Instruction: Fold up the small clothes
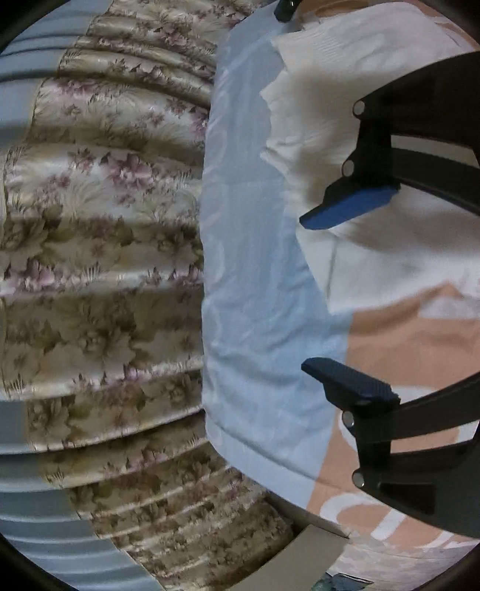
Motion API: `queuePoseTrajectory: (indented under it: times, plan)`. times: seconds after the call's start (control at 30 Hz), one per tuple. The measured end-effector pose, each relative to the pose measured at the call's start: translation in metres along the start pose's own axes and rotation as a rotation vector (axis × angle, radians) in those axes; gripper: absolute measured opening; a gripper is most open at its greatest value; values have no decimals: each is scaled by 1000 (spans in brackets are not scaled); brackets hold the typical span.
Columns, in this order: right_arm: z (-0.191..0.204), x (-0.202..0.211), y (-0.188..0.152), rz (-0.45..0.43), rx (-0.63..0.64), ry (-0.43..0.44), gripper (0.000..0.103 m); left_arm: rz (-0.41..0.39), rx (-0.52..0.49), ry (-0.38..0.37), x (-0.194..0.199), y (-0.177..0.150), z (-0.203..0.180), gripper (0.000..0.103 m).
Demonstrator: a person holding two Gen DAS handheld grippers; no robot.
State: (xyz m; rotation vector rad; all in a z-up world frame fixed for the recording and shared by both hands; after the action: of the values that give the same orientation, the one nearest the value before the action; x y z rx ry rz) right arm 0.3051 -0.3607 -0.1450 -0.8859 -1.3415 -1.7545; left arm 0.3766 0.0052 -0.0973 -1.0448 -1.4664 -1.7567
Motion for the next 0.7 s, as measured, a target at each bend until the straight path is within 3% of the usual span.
queuePoseTrajectory:
  times: [0.13,0.3,0.47,0.5,0.53,0.57,0.7]
  plan:
    - [-12,14,-14,-31,11,-69,49,37,-23,-10,-1,-19,1,73]
    - [-17,7,-44,23,20,-94,50,92,-105,29,-17,-49,-22,73]
    - [-14,-11,-64,83,22,-97,49,118,-88,46,-30,-65,-18,72]
    - [-14,-13,-65,85,19,-97,45,123,-81,38,-31,-67,-15,72]
    - [-13,-13,-66,80,17,-97,23,131,-67,19,-33,-70,-11,72]
    - [-12,-12,-66,72,14,-94,10,137,-55,5,-33,-73,-8,73]
    - [-13,-1,-63,18,-7,-96,7,127,-58,10,-26,-79,-10,73]
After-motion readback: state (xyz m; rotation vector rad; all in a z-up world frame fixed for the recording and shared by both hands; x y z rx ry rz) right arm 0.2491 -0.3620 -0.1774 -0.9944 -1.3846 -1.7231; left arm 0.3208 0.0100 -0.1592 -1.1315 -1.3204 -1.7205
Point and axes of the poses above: each gripper's, at about its wrist camera, not at the fingertips, and x roughly against the way its jaws point, z to its left, y to its top, the point moved 5 cm from there along -x, roughly the way its jaws point, and after that the axes turned 15 degrees about z, right-handed, at the moved point
